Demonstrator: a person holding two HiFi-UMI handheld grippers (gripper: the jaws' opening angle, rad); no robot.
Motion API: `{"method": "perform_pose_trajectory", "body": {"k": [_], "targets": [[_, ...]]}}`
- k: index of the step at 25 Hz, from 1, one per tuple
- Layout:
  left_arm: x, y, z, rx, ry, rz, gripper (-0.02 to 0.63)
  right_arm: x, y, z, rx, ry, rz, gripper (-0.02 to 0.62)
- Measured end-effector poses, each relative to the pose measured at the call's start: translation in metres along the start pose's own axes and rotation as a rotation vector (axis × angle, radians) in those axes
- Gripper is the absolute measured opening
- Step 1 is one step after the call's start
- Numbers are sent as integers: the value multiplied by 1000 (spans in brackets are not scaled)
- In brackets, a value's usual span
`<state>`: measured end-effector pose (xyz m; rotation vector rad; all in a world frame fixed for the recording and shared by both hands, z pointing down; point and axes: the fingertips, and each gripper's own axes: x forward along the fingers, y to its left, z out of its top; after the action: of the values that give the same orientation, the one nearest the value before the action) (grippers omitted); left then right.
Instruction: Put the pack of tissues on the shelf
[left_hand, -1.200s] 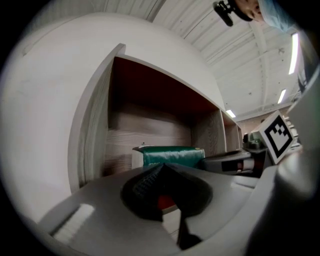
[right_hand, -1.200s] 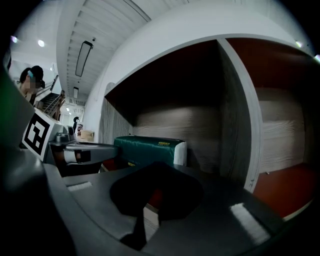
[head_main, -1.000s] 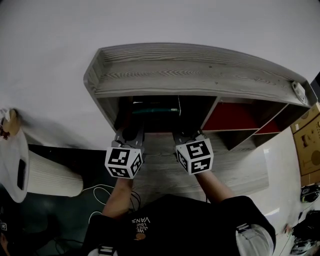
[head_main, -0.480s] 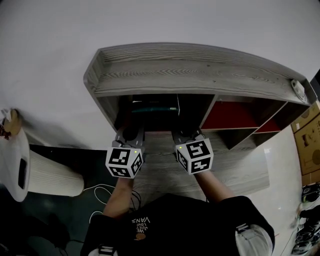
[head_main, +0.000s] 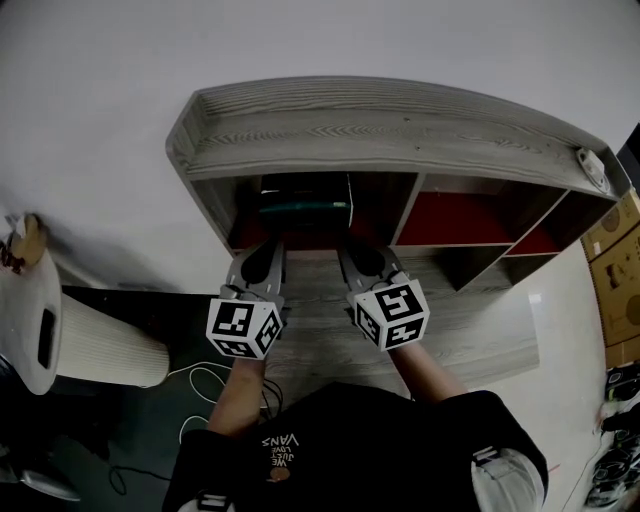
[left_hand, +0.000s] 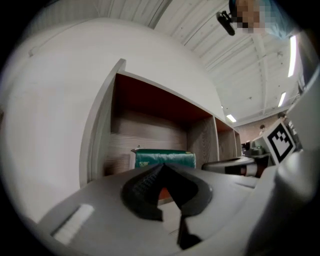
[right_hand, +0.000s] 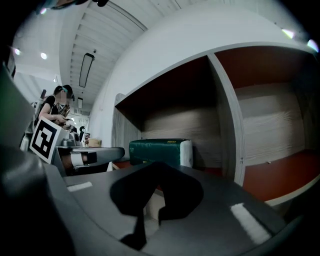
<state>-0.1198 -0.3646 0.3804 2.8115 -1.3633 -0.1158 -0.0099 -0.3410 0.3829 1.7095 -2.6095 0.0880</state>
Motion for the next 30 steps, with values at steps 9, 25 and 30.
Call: {"method": "perform_pose_trajectory", "body": {"k": [9,25,30], "targets": [[-22,-9,-14,-8,21,39,54,-21,7,-17,10,11,44,5],[-60,-55,-43,-32,22,119,54,-73,-6,-57,50,59,107,5],[-74,-72,-53,-55,22,144,52,-92,-11,-66,50,66,120,5]]}}
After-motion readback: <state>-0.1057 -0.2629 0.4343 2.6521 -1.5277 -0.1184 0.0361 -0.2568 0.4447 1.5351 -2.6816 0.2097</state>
